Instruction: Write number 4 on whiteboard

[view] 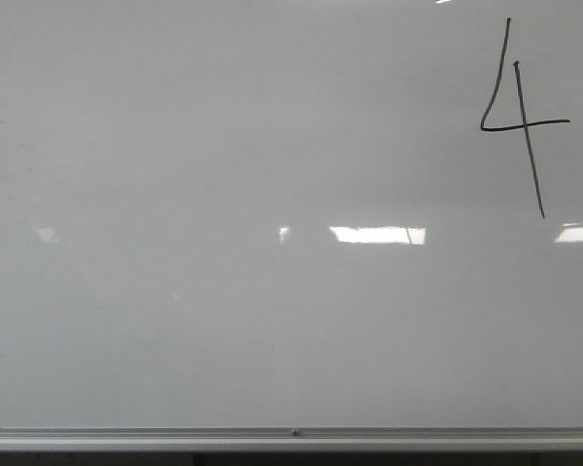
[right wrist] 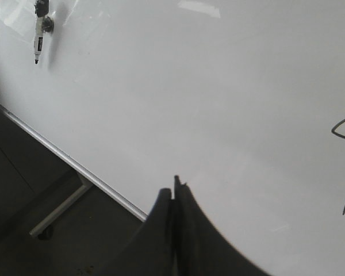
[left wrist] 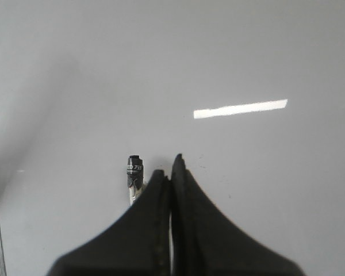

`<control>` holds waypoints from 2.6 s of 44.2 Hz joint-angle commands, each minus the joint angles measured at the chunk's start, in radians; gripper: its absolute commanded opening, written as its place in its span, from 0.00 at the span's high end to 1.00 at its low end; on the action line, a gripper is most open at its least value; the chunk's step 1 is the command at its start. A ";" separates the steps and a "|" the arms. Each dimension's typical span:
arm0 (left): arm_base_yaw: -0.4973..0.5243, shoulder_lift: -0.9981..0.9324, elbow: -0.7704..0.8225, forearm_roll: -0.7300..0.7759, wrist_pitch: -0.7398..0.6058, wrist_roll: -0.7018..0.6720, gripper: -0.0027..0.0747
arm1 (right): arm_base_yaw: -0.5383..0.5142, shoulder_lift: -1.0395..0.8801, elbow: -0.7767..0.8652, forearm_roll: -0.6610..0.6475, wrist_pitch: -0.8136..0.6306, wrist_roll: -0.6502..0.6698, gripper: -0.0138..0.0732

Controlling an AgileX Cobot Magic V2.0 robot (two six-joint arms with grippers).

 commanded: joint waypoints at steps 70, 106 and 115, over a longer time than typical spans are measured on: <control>-0.163 -0.455 0.593 0.626 -0.363 -0.735 0.99 | -0.007 -0.005 -0.024 0.041 -0.043 -0.004 0.92; -0.163 -0.455 0.593 0.626 -0.363 -0.735 0.99 | -0.007 -0.025 0.013 -0.100 -0.198 0.067 0.92; -0.163 -0.455 0.593 0.626 -0.363 -0.735 0.99 | -0.007 -0.158 0.182 -0.382 -0.474 0.338 0.92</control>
